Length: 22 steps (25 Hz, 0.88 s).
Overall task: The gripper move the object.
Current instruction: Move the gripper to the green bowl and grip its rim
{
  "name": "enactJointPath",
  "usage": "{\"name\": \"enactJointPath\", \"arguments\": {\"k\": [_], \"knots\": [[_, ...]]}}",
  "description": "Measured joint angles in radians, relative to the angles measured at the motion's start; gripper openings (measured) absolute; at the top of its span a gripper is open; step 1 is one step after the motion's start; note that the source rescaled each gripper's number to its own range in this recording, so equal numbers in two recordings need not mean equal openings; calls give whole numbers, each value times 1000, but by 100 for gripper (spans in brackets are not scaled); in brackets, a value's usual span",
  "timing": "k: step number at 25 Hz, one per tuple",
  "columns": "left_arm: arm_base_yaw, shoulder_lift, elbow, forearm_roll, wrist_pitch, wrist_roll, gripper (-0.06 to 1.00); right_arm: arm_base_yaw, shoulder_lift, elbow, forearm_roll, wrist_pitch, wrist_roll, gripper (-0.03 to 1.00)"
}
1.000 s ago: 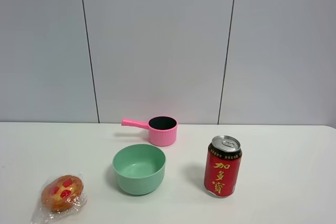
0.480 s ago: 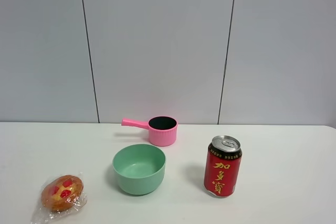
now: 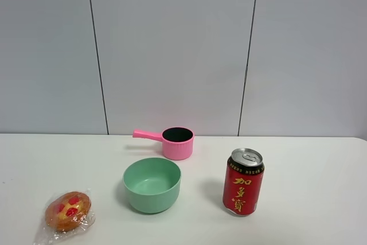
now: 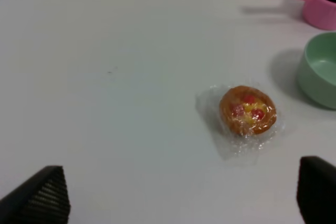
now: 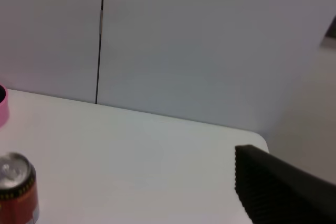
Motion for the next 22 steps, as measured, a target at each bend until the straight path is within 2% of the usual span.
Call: {"name": "enactJointPath", "arguments": {"k": [5, 10, 14, 17, 19, 22], "knots": [[0, 0, 0, 0, 0, 0, 100, 64, 378, -273, 43, 0, -77, 100], [0, 0, 0, 0, 0, 0, 100, 222, 746, -599, 55, 28, -121, 100], [0, 0, 0, 0, 0, 0, 100, 390, 993, -846, -56, 73, -87, 100], [0, 0, 0, 0, 0, 0, 100, 511, 1177, -997, -175, 114, -27, 100], [0, 0, 0, 0, 0, 0, 100, 565, 1288, -1084, -224, 140, 5, 100], [0, 0, 0, 0, 0, 0, 100, 615, 1451, -1177, -241, 166, 56, 100]]}}
